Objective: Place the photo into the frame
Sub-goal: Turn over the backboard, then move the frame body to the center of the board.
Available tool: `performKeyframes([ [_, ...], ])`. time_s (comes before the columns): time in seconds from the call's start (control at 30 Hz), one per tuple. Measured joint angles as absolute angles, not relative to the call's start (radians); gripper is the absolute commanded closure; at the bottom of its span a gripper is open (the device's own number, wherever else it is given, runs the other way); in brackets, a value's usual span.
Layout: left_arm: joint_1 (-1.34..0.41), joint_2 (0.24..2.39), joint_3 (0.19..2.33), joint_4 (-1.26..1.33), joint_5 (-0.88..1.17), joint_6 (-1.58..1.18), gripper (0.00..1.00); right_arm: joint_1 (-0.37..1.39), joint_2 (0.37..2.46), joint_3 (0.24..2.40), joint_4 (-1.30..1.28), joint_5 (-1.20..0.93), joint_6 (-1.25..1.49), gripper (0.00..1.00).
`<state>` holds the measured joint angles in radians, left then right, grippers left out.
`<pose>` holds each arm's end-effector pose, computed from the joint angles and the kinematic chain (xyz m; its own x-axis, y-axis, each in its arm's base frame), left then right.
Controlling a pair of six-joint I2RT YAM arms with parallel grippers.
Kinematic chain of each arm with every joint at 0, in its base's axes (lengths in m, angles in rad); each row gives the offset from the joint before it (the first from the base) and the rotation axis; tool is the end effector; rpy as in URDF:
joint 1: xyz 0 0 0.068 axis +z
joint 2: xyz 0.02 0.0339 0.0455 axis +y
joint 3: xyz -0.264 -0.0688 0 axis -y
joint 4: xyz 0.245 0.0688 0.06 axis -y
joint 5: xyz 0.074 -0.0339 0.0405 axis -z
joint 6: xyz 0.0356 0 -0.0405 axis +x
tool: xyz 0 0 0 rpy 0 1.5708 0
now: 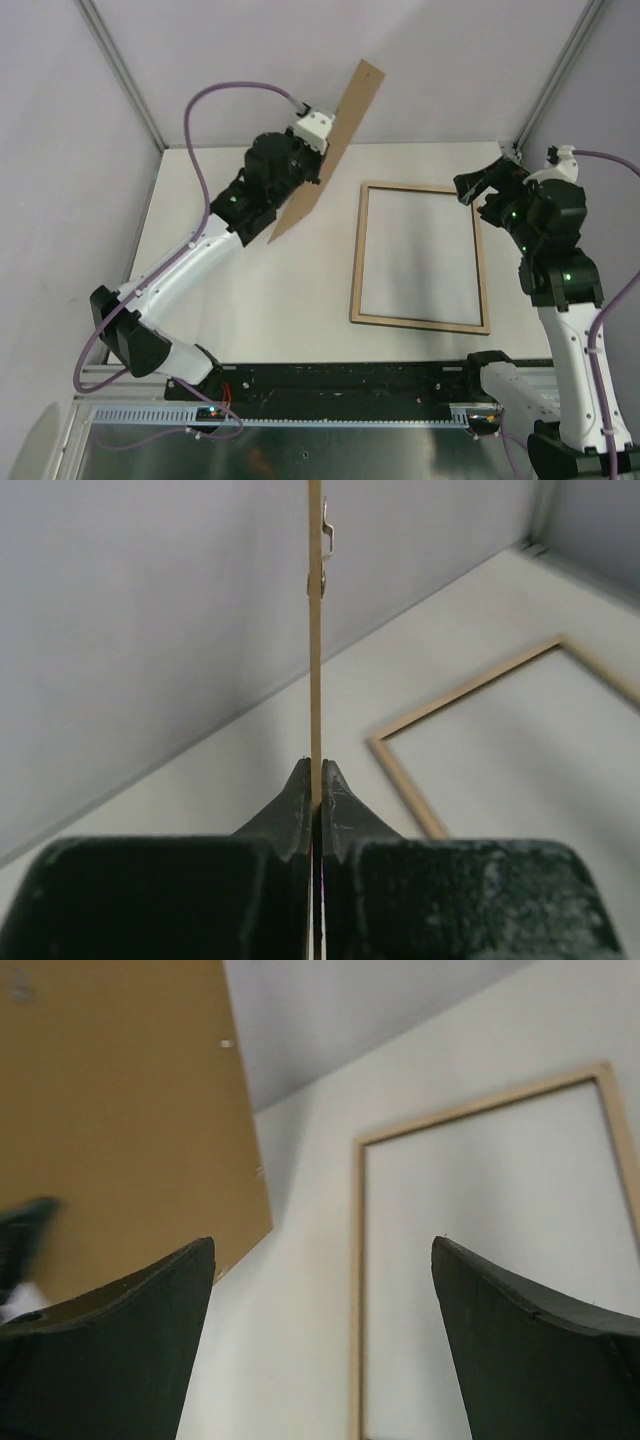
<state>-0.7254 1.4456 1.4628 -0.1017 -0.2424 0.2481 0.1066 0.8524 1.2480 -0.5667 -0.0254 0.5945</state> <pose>0.2594 -0.2186 0.4305 0.0530 0.2716 -0.9609 0.4663 0.8442 0.2643 0.1562 0.0176 0.4434 -0.2138 0.5402 -0.8139 -0.0139 0.8314 0.5555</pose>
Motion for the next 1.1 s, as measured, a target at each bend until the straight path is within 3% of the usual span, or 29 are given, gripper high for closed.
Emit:
performKeyframes([
  [0.33, -0.483, 1.488, 1.605, -0.21, 0.268, -0.295, 1.0, -0.054, 1.013, 1.149, -0.636, 0.017, 0.51, 0.1],
  [0.67, -0.355, 1.544, 1.59, -0.213, 0.403, -0.634, 1.0, -0.265, 1.21, 0.949, -0.533, -0.093, 0.542, 0.22],
  [0.77, -0.325, 1.54, 1.534, -0.161, 0.405, -0.706, 1.0, -0.307, 1.264, 0.915, -0.491, -0.107, 0.559, 0.34],
  [0.93, -0.285, 1.518, 1.391, -0.081, 0.406, -0.805, 1.0, -0.345, 1.34, 0.909, -0.42, -0.113, 0.595, 0.75],
  [1.1, -0.261, 1.505, 1.295, -0.036, 0.408, -0.862, 1.0, -0.361, 1.408, 0.909, -0.382, -0.076, 0.62, 0.89],
])
